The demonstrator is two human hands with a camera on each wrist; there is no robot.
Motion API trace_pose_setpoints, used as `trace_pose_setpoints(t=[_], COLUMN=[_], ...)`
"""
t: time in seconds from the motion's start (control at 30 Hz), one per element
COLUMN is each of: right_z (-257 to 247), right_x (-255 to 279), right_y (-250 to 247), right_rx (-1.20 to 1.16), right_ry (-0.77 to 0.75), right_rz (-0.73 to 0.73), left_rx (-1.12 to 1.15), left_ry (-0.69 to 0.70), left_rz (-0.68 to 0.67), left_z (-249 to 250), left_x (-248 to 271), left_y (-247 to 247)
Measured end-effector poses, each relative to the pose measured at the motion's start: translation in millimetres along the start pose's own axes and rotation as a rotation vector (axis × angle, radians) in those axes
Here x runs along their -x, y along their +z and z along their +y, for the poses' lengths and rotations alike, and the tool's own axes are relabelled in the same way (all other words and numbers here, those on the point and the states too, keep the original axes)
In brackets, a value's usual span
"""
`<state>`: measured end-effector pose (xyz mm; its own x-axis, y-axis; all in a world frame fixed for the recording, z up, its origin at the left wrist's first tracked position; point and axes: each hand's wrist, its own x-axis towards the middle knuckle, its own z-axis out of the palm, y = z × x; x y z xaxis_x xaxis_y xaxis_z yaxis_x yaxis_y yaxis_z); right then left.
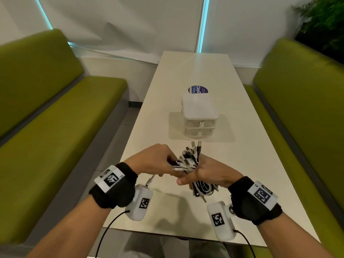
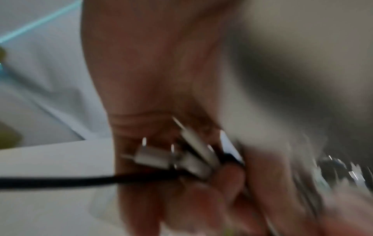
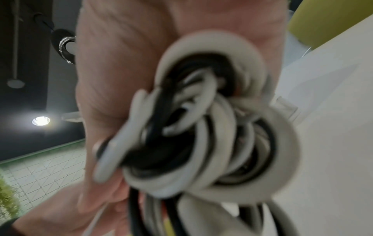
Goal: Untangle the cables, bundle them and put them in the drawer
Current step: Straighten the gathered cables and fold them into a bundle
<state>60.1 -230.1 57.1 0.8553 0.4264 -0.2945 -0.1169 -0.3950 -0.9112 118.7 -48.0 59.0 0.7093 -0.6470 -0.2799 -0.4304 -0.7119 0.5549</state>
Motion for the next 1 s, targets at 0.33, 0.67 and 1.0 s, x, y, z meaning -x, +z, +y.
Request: trace_pose_setpoints(t=[0.33, 0.67, 1.0], right_z=[23, 18, 16], right_x=[-8, -5, -14], right_y=[9, 11, 11], right_rx=[-0.054, -0.273, -0.323], right_ry=[0.041, 0.002, 0.018], right_rz=[0.352, 0.259, 0.429], left_rx=[0.379, 0.226, 0.364], left_ry=[0.057, 0.092, 0.001], left_rz=[0.056, 0.281, 0.487], left_z=[-15, -9, -17], left_x=[11, 7, 8], left_y=[-1, 14, 13])
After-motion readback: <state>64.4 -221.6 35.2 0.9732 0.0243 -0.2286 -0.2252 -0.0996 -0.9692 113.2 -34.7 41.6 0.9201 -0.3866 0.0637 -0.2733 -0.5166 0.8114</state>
